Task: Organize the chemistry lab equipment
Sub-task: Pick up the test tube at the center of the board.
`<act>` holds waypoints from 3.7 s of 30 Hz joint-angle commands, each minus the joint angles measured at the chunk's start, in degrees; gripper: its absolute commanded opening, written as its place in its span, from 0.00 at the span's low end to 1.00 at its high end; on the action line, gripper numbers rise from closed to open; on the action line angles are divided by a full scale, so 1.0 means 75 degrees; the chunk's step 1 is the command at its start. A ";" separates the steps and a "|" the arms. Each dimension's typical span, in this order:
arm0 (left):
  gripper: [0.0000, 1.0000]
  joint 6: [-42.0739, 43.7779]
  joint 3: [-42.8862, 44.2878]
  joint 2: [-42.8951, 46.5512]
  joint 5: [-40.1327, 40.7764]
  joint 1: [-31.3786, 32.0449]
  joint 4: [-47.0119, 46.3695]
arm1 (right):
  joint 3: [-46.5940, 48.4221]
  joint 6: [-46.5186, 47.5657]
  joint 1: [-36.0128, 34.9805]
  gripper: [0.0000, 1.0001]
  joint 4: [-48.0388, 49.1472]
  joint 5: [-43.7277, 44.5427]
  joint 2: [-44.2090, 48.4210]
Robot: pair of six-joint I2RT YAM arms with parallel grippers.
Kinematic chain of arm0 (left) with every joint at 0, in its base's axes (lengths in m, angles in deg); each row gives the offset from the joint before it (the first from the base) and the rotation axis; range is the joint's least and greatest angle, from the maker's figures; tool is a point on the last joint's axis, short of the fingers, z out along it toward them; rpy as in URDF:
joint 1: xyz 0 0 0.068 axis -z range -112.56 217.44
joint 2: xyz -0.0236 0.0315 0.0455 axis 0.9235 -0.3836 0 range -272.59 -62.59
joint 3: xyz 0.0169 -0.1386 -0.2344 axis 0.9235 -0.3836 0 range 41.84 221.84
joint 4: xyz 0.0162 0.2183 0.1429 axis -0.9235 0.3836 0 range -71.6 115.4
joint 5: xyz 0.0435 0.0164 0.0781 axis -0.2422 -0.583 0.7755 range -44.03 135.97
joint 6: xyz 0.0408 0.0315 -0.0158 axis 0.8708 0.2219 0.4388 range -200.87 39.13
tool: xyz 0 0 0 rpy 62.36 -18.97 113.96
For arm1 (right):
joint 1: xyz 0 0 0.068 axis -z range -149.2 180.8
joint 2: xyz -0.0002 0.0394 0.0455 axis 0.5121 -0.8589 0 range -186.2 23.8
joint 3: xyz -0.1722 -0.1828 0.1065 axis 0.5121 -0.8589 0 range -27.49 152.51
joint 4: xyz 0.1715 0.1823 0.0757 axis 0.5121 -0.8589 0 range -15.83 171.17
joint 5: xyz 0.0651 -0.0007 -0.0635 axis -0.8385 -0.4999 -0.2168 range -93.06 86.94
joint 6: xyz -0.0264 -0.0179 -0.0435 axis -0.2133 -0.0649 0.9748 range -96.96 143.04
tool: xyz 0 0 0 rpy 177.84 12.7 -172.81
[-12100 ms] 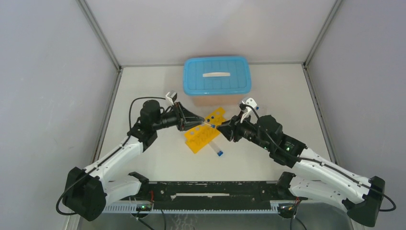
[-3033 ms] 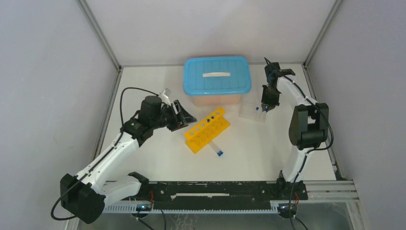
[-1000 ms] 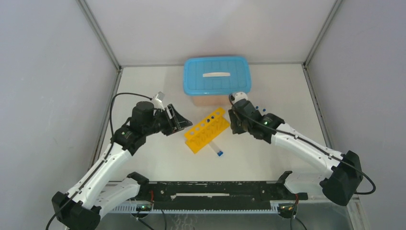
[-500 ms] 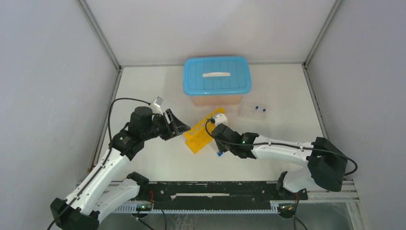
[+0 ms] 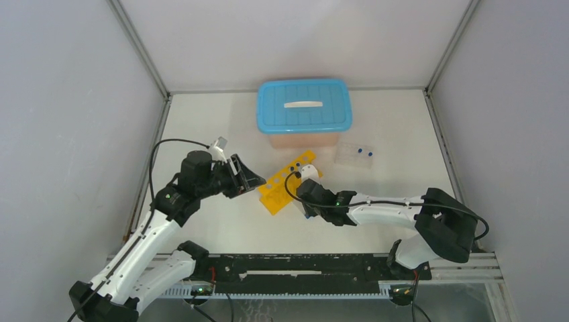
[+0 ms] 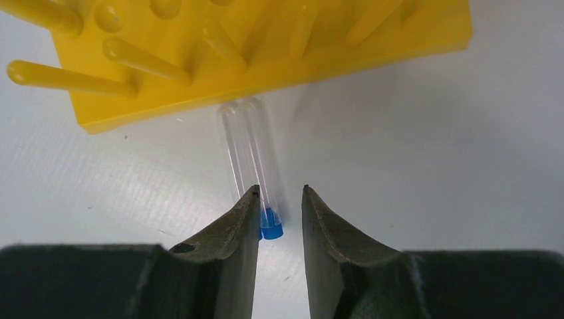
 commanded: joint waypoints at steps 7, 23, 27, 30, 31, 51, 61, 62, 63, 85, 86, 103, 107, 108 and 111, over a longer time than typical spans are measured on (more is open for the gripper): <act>0.61 0.0019 -0.0025 -0.0018 0.0087 -0.0041 -0.0092 | -0.0364 -0.0208 -0.0056 0.36 0.0828 -0.0268 -0.0055; 0.61 0.0090 0.0018 -0.0209 0.0053 -0.0038 -0.0150 | -0.0584 -0.0238 -0.0053 0.36 0.0940 -0.0409 -0.0201; 0.61 0.0090 0.0018 -0.0246 0.0026 -0.0041 -0.0191 | -0.0599 -0.0216 -0.0050 0.36 0.0952 -0.0442 -0.0224; 0.61 0.0090 0.0014 -0.0270 0.0017 -0.0041 -0.0206 | -0.0599 -0.0184 -0.0026 0.36 0.0984 -0.0496 -0.0259; 0.61 0.0095 0.0017 -0.0274 0.0013 -0.0040 -0.0209 | -0.0599 -0.0178 -0.0009 0.35 0.1004 -0.0516 -0.0270; 0.61 0.0084 -0.0018 -0.0297 0.0021 -0.0053 -0.0225 | -0.0599 -0.0104 0.0052 0.13 0.0773 -0.0877 -0.0234; 0.63 -0.0139 0.0018 -0.0321 -0.0225 -0.0053 -0.0420 | -0.0131 0.0114 -0.0046 0.13 -0.0149 -0.0862 0.1145; 0.63 -0.0204 0.0009 -0.0334 -0.0264 -0.0053 -0.0507 | -0.0054 0.0159 -0.0052 0.13 -0.0210 -0.0927 0.1262; 0.63 -0.0284 -0.0010 -0.0330 -0.0317 -0.0050 -0.0599 | 0.0041 0.0198 -0.0073 0.13 -0.0292 -0.1010 0.1359; 0.63 -0.1463 0.0005 -0.0729 -0.1435 -0.0053 -0.1850 | 0.1923 0.0745 -0.0505 0.13 -0.0619 -0.1645 0.2078; 0.63 -0.1468 0.0022 -0.0755 -0.1460 -0.0053 -0.1870 | 0.1996 0.0772 -0.0528 0.13 -0.0602 -0.1644 0.2022; 0.53 -0.1046 -0.0087 -0.0925 -0.2344 -0.0200 -0.1944 | 0.2287 0.1140 -0.0650 0.13 -0.0796 -0.2240 0.2036; 0.52 -0.1032 -0.0237 -0.0905 -0.2612 -0.0240 -0.2068 | 0.2284 0.1248 -0.0645 0.13 -0.0918 -0.2402 0.2151; 0.52 -0.1042 -0.0266 -0.0895 -0.2686 -0.0245 -0.2126 | 0.2281 0.1266 -0.0647 0.13 -0.0931 -0.2430 0.2170; 0.52 -0.0965 -0.0310 -0.0938 -0.2947 -0.0252 -0.2172 | 0.2284 0.1325 -0.0628 0.13 -0.0947 -0.2456 0.2259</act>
